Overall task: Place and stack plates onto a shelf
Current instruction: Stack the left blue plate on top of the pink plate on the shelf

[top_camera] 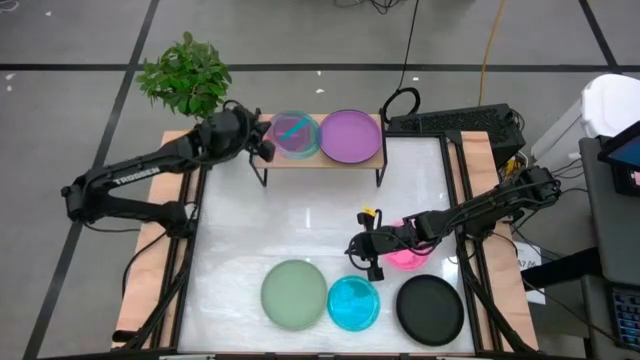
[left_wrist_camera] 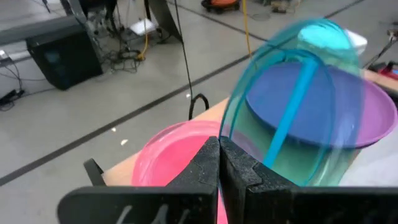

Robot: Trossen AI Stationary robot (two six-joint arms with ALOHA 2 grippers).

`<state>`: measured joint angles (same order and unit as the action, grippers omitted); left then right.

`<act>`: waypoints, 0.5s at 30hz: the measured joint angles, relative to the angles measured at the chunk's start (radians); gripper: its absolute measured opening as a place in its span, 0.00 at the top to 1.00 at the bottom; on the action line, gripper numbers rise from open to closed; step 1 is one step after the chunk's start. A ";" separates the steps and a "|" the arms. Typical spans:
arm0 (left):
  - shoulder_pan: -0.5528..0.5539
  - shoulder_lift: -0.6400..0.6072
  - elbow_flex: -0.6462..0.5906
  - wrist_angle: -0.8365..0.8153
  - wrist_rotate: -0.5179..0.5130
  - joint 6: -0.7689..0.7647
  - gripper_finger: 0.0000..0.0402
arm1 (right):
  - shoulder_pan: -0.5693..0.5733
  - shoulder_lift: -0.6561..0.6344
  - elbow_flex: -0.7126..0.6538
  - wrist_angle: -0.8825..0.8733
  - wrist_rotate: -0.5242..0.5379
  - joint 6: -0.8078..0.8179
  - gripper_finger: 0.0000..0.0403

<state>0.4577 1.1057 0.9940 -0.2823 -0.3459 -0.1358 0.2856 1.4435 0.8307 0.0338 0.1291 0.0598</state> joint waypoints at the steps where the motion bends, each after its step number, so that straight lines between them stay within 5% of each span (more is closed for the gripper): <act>1: 0.011 0.013 0.017 -0.019 0.016 -0.001 0.99 | 0.003 0.000 0.000 0.000 0.000 0.004 1.00; 15: 0.135 0.060 0.105 -0.139 0.036 -0.004 0.99 | 0.025 0.000 0.000 0.000 0.000 0.008 1.00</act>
<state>0.5926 1.1660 1.0988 -0.4216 -0.3103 -0.1403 0.3107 1.4433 0.8307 0.0338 0.1295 0.0673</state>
